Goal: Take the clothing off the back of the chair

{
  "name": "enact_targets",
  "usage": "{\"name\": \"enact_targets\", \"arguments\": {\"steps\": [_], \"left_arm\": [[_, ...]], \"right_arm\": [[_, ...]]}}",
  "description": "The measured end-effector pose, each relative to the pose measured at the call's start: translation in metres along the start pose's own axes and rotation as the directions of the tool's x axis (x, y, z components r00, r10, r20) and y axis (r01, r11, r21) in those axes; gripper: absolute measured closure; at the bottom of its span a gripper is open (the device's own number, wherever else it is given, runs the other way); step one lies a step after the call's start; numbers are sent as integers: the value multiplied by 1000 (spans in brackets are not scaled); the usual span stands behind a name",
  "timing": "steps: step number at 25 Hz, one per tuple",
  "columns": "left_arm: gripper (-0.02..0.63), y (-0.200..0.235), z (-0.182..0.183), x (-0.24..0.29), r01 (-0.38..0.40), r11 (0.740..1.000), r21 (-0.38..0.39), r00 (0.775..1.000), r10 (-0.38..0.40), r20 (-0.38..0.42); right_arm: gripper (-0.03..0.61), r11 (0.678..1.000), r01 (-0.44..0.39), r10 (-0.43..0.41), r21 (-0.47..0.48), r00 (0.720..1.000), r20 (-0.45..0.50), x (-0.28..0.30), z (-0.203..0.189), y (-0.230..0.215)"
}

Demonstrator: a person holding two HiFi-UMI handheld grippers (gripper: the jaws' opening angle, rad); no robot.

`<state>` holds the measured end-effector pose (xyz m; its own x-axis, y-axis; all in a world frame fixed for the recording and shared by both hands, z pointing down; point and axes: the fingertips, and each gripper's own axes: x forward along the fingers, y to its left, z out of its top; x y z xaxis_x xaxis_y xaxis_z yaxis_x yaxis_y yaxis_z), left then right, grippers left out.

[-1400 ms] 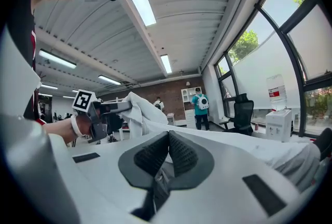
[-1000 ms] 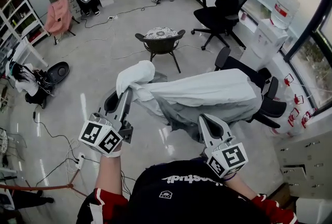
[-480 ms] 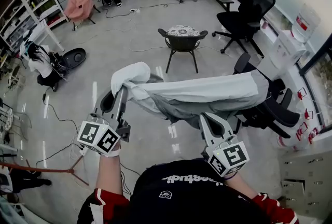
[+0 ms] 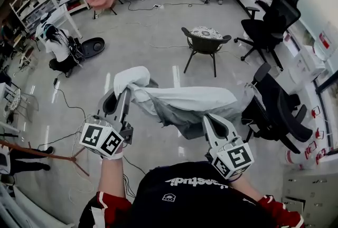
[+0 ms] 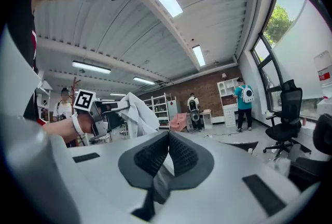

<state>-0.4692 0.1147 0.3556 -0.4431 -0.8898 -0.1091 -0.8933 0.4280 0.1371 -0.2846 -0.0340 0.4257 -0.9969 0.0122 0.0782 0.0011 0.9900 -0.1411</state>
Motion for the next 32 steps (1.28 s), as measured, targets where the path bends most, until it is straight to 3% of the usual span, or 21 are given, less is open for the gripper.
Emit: {"name": "enact_targets", "arguments": {"steps": [11, 22, 32], "left_arm": [[552, -33, -14, 17, 128, 992, 19, 991, -127, -39], [552, -88, -6, 39, 260, 964, 56, 966, -260, -10], [553, -120, -18, 57, 344, 937, 66, 938, -341, -57]], "right_arm": [[575, 999, 40, -40, -9, 999, -8, 1, -1, 3], [575, 996, 83, -83, -17, 997, 2, -5, 4, -13], [574, 989, 143, -141, -33, 989, 50, -14, 25, -30]]}}
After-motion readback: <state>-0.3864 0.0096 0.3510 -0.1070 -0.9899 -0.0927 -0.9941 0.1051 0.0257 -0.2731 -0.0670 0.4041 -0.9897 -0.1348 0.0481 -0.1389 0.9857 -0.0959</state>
